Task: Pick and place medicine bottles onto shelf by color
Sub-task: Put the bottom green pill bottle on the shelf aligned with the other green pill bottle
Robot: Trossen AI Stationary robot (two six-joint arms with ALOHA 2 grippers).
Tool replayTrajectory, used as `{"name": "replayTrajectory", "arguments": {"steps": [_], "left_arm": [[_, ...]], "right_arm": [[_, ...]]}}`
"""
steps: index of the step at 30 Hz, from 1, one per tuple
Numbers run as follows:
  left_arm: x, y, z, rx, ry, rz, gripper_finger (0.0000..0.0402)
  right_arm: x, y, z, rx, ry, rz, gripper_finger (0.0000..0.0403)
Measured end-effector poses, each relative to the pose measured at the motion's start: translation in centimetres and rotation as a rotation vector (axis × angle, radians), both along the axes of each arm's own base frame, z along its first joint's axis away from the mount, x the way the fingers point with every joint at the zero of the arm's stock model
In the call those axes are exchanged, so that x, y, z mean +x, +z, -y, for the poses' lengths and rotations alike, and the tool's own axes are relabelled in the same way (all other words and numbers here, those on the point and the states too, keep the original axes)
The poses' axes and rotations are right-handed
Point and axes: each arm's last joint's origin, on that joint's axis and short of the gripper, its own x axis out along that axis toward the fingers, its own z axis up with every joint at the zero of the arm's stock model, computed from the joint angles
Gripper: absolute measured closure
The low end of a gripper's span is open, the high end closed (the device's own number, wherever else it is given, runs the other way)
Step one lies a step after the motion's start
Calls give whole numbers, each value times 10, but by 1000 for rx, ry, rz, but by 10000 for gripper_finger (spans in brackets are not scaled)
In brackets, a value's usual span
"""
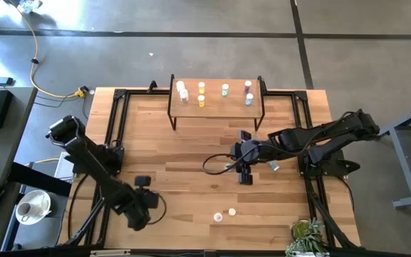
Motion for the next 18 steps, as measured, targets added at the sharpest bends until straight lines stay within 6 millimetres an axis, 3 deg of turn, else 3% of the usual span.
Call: {"name": "replayTrajectory", "arguments": {"steps": [18], "left_arm": [[60, 38, -87, 117, -286, 305, 292]], "right_arm": [[0, 2, -11, 103, 2, 23, 236]]}}
